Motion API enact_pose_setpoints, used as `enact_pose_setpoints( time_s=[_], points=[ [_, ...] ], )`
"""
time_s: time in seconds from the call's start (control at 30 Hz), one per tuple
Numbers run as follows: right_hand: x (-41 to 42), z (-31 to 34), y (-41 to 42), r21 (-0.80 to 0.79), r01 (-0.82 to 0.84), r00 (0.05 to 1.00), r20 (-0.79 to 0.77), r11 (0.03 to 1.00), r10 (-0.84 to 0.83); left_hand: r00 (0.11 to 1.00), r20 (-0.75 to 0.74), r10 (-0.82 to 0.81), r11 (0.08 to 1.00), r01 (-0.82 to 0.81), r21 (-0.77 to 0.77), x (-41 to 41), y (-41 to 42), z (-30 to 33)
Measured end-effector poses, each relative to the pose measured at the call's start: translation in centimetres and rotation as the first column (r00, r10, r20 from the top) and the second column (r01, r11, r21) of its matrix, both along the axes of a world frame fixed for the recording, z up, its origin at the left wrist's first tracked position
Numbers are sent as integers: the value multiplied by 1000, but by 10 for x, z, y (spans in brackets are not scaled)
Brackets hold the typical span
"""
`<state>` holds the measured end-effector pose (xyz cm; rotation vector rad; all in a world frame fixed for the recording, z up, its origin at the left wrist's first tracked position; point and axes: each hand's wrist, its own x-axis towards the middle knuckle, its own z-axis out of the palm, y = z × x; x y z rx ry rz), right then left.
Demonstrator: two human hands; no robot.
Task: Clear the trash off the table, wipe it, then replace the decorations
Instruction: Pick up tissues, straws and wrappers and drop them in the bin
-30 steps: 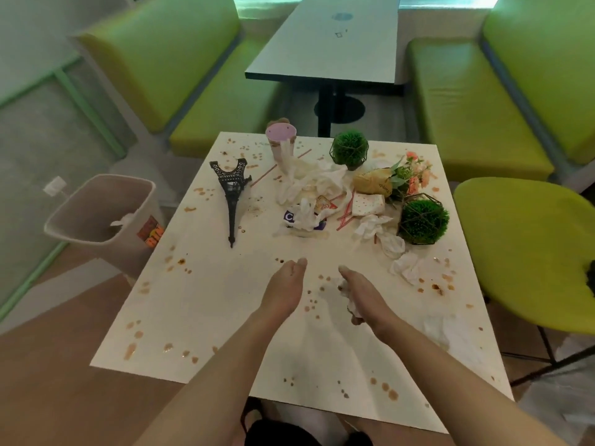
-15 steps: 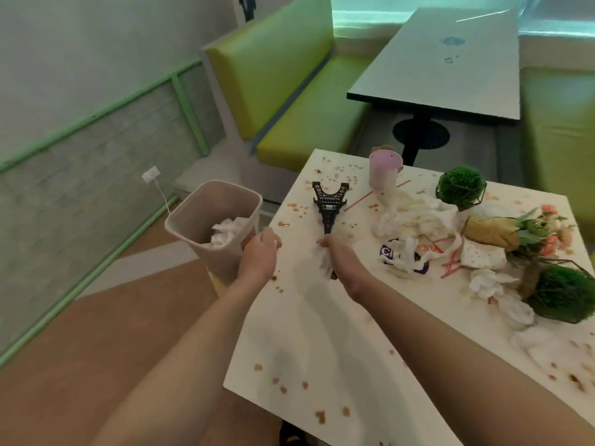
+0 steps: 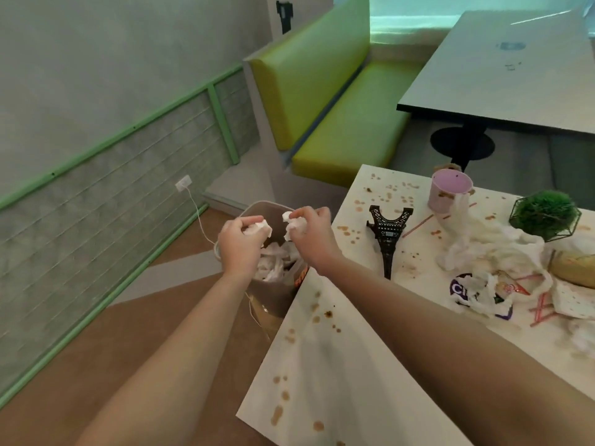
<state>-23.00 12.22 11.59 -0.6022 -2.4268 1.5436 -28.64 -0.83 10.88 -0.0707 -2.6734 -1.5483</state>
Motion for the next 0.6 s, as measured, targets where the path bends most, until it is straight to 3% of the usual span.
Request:
enact_pose_setpoints(
  time_s=[0.13,0.23,0.3,0.37,0.5,0.6],
  points=[
    [-23,-23,-9,297,-34,999,5,954,34,999,-51,-4,989,-4,-148,-20,-2,-16],
    [-22,-35,-6,555,-142,987,147,820,72,992,46,-120,879,127,-459,-29,-3,-26],
    [-14,-40,-1,518,-177,974,217,837,72,972,158,-172,720,233,-654,-28,-5,-32],
    [-4,-43,7,440,-124,981,187,889,44,965,183,-190,676,264,-688,-23,-4,-33],
    [19,-42,39,323,18,993,105,946,-55,951,77,-300,760,287,-583,-8,26,-27],
    [46,-40,66,219,152,980,89,964,-175,900,29,-435,803,402,-440,13,66,-21]
  ],
)
